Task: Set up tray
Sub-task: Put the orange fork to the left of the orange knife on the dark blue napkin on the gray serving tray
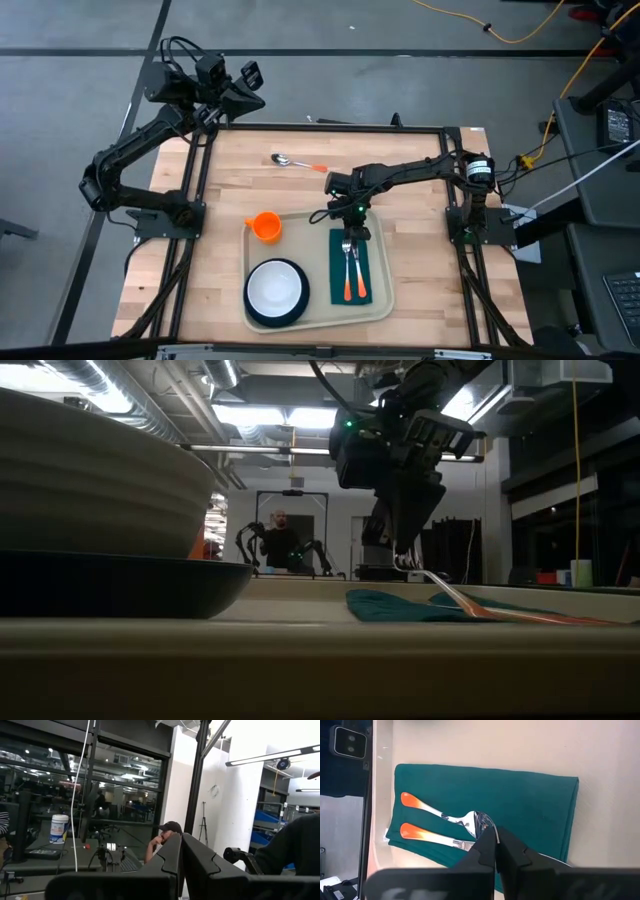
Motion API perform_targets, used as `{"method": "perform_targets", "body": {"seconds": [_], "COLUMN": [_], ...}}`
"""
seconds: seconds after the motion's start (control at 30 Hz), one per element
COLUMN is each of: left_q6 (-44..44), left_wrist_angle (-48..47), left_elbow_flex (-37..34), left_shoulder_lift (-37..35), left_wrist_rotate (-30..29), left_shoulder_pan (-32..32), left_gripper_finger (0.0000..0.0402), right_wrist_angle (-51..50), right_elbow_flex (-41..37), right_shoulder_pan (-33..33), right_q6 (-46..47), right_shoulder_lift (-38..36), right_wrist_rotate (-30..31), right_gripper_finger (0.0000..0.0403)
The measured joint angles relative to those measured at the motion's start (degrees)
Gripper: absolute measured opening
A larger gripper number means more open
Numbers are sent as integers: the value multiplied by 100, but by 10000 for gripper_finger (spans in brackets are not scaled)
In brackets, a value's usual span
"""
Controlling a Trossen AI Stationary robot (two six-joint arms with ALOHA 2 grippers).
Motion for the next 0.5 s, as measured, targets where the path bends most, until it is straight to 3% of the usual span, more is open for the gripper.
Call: {"method": "perform_targets", "body": {"seconds": [0.5], "left_q6": [-44], "left_wrist_angle": [2], "left_elbow_flex": [0], "left_shoulder_lift": [0], "left_wrist_rotate": [0], "left_shoulder_pan": [0], "left_gripper_finger": [10], "right_wrist_angle": [-15], "right_elbow_flex": [0], "right_shoulder_pan": [7], "right_q6": [14], "right_shoulder_lift": [0], "right_wrist_rotate": [495], "right_gripper_finger": [69]}}
